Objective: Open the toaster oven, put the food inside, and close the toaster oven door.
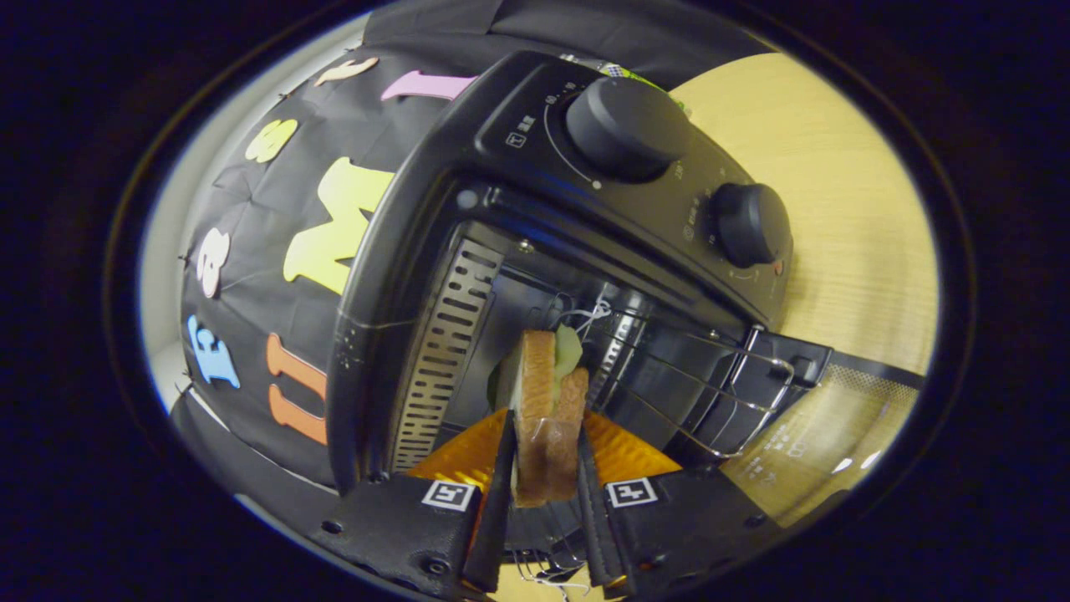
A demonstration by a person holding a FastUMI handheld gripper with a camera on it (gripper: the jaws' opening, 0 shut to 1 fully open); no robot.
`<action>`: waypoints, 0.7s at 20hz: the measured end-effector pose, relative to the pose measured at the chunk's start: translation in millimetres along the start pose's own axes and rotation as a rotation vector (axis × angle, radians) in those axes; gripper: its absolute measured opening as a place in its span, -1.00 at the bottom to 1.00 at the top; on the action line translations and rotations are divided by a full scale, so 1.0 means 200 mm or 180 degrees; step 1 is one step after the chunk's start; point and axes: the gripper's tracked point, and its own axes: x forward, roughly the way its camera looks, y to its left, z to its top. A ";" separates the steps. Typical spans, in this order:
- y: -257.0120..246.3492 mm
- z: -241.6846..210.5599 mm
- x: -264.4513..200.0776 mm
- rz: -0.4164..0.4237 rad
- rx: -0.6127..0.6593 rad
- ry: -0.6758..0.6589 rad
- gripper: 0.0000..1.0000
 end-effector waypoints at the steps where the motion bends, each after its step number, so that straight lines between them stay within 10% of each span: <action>1: 0.00 -0.02 -0.01 0.0002 -0.0035 0.0055 -0.10; 14: 0.04 -0.10 -0.02 -0.0066 -0.1356 0.0196 0.37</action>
